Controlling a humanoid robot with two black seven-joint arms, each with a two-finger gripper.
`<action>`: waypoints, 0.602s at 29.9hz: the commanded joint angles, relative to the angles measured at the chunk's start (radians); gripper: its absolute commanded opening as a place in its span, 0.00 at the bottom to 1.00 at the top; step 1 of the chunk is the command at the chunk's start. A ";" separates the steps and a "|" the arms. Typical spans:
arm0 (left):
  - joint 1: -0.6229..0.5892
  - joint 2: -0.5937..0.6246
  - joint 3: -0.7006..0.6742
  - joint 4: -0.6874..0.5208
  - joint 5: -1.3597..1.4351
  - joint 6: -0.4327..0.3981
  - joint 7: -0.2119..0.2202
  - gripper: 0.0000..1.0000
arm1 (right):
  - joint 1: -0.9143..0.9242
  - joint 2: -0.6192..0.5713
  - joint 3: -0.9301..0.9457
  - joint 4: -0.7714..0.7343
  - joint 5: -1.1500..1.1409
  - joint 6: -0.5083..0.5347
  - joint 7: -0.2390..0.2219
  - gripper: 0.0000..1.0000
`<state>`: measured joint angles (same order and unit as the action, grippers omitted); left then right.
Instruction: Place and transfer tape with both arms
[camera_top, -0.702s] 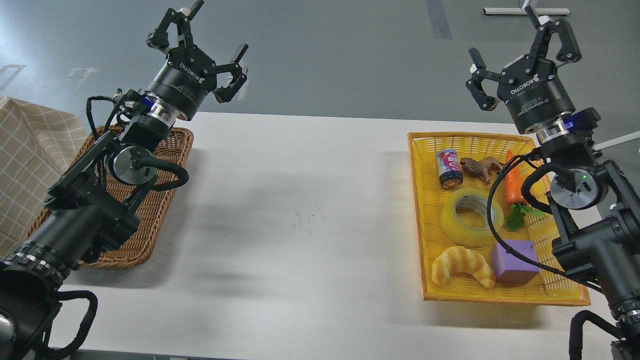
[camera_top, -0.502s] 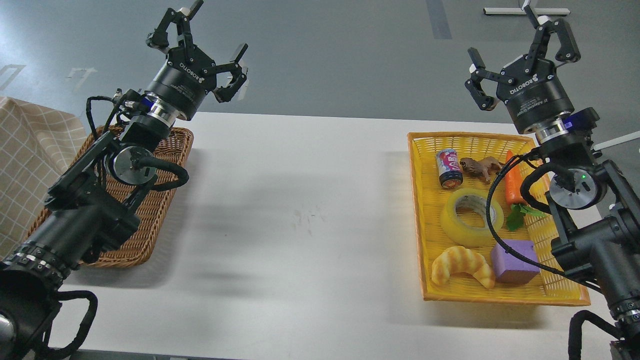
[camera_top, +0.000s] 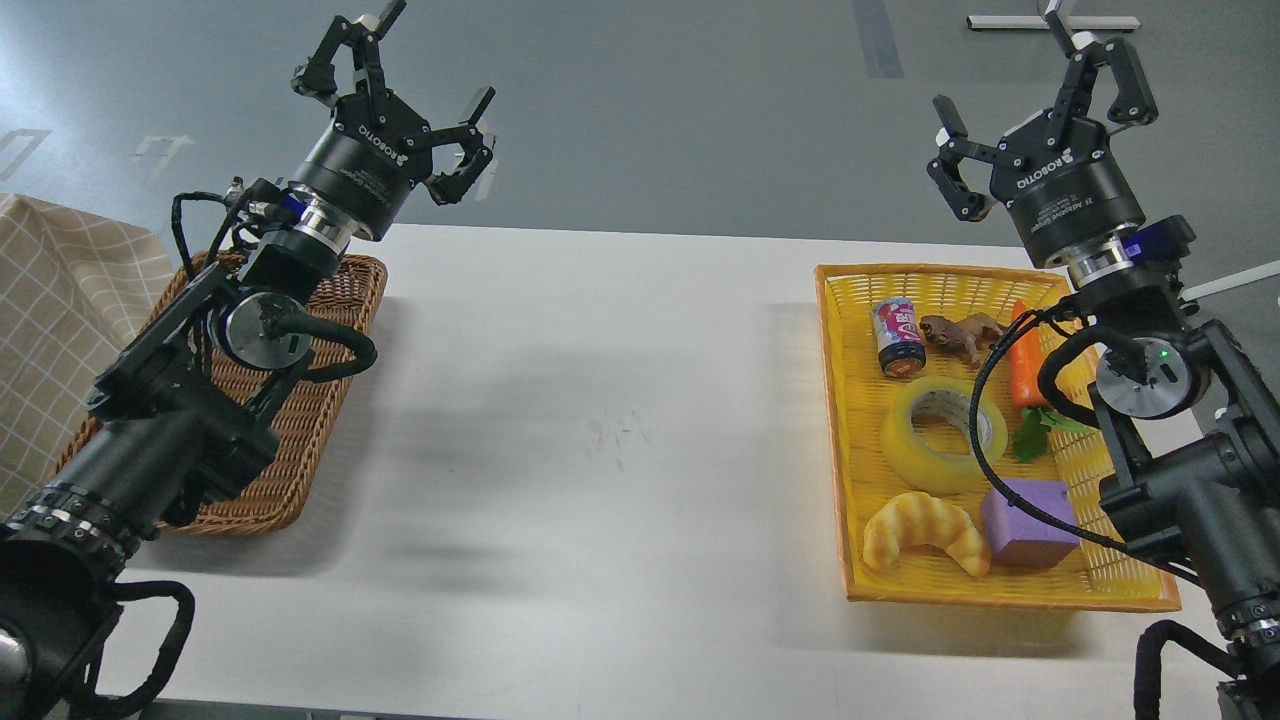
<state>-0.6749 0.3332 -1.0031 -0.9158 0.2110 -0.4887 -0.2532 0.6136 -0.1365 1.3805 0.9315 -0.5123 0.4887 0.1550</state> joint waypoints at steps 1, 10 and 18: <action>0.000 0.001 0.000 0.000 0.001 0.000 0.000 0.98 | 0.001 0.000 0.000 0.001 0.000 0.000 0.000 1.00; 0.000 0.001 0.000 0.000 -0.001 0.000 0.000 0.98 | 0.001 0.000 0.000 0.003 0.000 0.000 0.000 1.00; 0.000 0.003 0.000 -0.002 -0.001 0.000 0.000 0.98 | 0.003 0.000 0.000 0.001 0.000 0.000 0.000 1.00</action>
<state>-0.6749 0.3369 -1.0033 -0.9160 0.2107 -0.4887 -0.2531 0.6152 -0.1365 1.3805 0.9336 -0.5123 0.4887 0.1550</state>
